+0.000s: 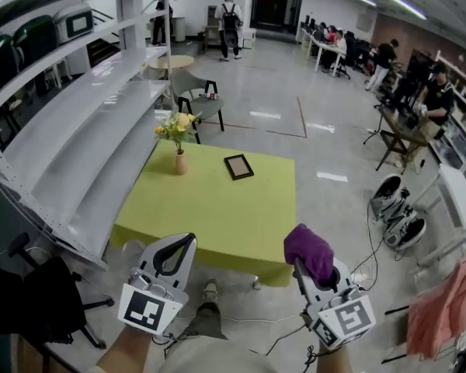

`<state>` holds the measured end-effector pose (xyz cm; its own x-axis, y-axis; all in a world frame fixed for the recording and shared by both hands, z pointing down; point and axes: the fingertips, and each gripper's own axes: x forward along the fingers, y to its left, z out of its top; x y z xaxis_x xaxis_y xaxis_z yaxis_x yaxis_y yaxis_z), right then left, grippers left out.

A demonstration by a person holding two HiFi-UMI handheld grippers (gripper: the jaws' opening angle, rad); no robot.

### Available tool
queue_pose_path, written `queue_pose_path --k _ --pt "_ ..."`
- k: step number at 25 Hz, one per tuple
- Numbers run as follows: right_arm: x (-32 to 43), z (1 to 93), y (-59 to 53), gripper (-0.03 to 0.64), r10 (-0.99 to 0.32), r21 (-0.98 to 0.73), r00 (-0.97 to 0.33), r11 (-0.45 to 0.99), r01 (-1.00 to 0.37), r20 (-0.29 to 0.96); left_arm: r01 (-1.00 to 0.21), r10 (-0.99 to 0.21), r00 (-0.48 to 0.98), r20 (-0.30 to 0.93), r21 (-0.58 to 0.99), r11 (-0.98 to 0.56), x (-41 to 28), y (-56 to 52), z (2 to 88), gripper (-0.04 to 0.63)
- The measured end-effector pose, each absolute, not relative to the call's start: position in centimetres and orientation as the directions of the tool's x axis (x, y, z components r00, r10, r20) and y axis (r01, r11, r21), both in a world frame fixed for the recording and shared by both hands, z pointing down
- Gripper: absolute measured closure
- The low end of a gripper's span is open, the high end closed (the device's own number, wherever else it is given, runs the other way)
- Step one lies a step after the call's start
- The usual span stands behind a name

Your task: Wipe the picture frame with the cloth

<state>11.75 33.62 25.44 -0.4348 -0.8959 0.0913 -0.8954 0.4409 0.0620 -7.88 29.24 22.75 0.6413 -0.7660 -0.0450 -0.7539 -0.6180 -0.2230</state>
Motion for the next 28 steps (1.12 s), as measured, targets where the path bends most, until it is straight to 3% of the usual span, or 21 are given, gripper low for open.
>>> queue_pose_path --k 10,28 --pt "12.5 27.3 22.9 0.526 -0.908 0.041 -0.395 0.404 -0.914 0.142 -0.723 -0.736 0.677 -0.023 -0.206 -0.659 -6.9 17.4 23.9 0.588" --pt "9.0 30.8 -2.1 0.525 -0.867 0.022 -0.360 0.391 -0.920 0.344 -0.635 -0.644 0.763 0.051 -0.122 -0.762 -8.0 -8.0 26.5 0.588"
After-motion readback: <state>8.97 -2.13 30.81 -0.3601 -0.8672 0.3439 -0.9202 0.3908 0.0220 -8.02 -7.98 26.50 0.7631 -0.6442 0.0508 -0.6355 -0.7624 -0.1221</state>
